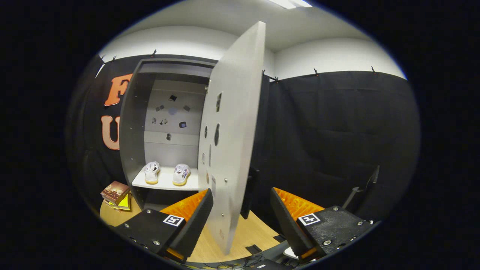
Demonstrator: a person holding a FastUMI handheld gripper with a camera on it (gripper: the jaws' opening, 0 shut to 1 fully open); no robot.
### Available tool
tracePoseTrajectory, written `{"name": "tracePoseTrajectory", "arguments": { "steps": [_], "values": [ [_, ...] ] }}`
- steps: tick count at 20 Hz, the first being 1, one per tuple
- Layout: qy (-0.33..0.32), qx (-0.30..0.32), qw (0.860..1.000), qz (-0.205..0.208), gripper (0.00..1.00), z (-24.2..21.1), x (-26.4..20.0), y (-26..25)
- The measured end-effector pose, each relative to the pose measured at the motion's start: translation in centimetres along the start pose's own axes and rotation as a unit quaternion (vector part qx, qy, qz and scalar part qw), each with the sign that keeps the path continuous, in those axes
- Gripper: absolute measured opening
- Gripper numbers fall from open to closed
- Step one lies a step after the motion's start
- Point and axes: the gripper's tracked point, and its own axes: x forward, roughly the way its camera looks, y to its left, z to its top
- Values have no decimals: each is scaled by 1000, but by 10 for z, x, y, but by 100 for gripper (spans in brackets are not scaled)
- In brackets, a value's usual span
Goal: Open the shoe cabinet door, grab the shoes and put them into the shoe cabinet, then close the shoe cabinet door.
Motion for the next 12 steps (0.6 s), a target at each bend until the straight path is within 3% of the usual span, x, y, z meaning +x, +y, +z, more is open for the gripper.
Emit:
{"name": "tracePoseTrajectory", "arguments": {
  "steps": [6, 12],
  "values": [
    [16, 29, 999, -16, 95, -23, 18, -39],
    [12, 19, 999, 45, 95, -30, 20, -15]
  ]
}}
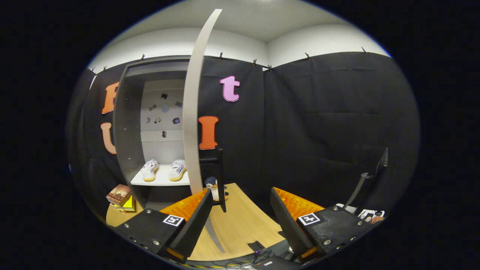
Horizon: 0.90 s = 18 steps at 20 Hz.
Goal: Open the shoe cabinet door, grab the shoes and put them into the shoe cabinet, then close the shoe cabinet door.
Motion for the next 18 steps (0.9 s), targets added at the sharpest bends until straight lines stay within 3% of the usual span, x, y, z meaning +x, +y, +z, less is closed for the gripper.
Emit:
{"name": "tracePoseTrajectory", "arguments": {
  "steps": [9, 18],
  "values": [
    [-7, -10, 998, 56, 91, 0, -12, 44],
    [-13, -12, 991, 130, 91, 4, -30, 135]
  ]
}}
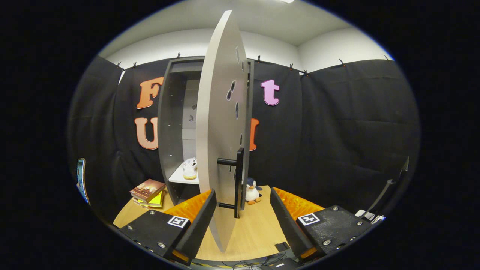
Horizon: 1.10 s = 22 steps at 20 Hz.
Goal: Open the shoe cabinet door, grab the shoes and put them into the shoe cabinet, then close the shoe cabinet door.
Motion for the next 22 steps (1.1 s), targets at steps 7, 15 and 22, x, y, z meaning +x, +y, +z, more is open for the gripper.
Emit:
{"name": "tracePoseTrajectory", "arguments": {
  "steps": [7, 15, 22],
  "values": [
    [-4, 28, 996, 90, 92, 8, 38, 98],
    [-9, 17, 988, 152, 93, 22, 108, 200],
    [-21, 11, 991, 134, 94, 31, 158, 235]
  ]
}}
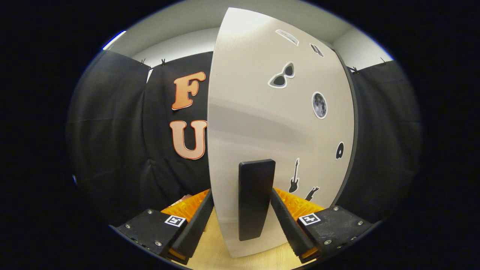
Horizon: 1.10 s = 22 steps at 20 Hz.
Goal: Open the shoe cabinet door, grab the shoes and put them into the shoe cabinet, then close the shoe cabinet door.
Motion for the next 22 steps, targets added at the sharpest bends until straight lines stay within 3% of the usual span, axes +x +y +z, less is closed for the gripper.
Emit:
{"name": "tracePoseTrajectory", "arguments": {
  "steps": [6, 14, 17, 22],
  "values": [
    [4, 6, 1000, 6, 95, 2, 46, 10],
    [24, -2, 1000, 6, 94, 2, 53, 9],
    [39, 4, 999, 5, 94, 8, 50, 8],
    [3, -12, 1000, -13, 94, 59, 10, -17]
  ]
}}
